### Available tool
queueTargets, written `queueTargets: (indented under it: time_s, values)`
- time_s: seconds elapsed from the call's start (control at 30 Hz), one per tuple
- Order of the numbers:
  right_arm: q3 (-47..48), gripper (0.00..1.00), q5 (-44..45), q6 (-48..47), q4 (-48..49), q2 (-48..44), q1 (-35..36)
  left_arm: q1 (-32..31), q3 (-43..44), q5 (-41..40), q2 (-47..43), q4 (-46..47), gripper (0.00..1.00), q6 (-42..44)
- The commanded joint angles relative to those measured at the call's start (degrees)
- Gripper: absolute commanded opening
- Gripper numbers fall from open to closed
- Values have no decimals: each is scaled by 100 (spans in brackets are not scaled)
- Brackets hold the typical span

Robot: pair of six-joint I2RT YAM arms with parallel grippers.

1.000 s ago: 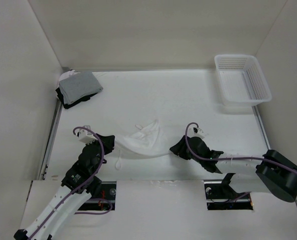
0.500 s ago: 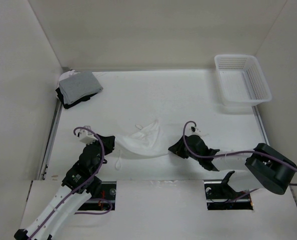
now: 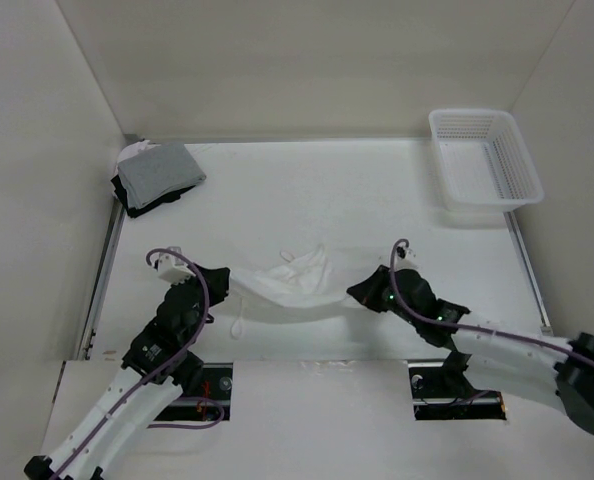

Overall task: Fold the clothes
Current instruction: Fold the tank top

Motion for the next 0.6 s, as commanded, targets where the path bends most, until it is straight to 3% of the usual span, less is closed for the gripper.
queueTargets:
  time_s: [0.0,0.2,0.4,0.57]
  values:
    - [581,4,514,-600,-1271,-1385,118,45,750,-36,78,527,1,276]
    - [2223,4,1525,-1471,-3743,-3226,680,10,1831,-62,-158,518,1,601]
    - [3666,6,2228,-1639,-4914,-3315,1917,-34,2272,78,-431,360,1,567]
    - [3783,7,2361,-1025,-5284,-3183,2930,63,2308,210,-668,-70,1,321]
